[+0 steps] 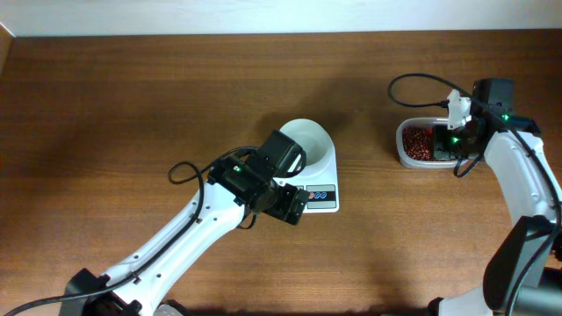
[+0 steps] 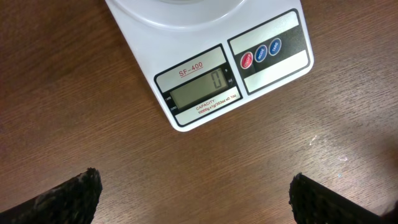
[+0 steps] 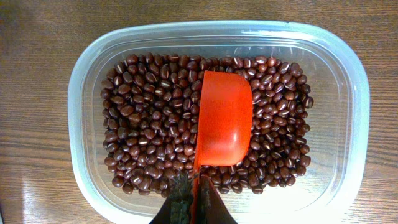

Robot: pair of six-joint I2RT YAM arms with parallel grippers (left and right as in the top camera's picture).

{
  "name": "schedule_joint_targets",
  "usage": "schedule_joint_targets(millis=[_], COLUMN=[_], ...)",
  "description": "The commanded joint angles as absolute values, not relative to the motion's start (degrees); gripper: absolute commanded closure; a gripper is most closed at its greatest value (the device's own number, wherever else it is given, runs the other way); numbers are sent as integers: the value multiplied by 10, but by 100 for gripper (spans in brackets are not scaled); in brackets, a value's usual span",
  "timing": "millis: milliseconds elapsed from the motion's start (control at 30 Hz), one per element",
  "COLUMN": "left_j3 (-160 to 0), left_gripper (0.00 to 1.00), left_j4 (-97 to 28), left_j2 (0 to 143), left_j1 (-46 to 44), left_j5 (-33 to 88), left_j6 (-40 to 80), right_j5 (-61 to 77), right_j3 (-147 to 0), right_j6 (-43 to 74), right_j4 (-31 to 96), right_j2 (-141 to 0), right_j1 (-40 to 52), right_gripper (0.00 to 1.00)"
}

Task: Scoop item into bowl and weigh 50g on scale
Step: 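Move the left gripper in front of the scale display and hold, then dig the red scoop into the red beans with the right gripper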

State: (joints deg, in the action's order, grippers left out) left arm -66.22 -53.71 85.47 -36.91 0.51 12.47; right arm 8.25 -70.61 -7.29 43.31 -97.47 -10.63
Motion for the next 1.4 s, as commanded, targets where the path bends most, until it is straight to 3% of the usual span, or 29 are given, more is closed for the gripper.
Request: schedule_joint_targets(millis=[0, 1000, 1133, 1300, 1367], left_j3=[-657, -657, -657, -657, -657], left_gripper=[1, 1, 1, 1, 1], left_j4=[-536, -522, -523, -522, -523], left_j2=[845, 845, 845, 845, 845], left_j1=[-371, -371, -371, -371, -371], left_j5=[0, 0, 0, 0, 0], left_j6=[127, 128, 128, 128, 128], right_j5=[84, 65, 57, 57, 58], right_j3=[-716, -714, -714, -714, -714], right_j6=[-70, -66, -66, -66, -66], right_j4=[433, 435, 422, 426, 423], right_j2=[-978, -979, -980, -980, -980], right_j1=[-105, -106, -106, -106, -106], right_gripper=[96, 96, 83, 80, 63])
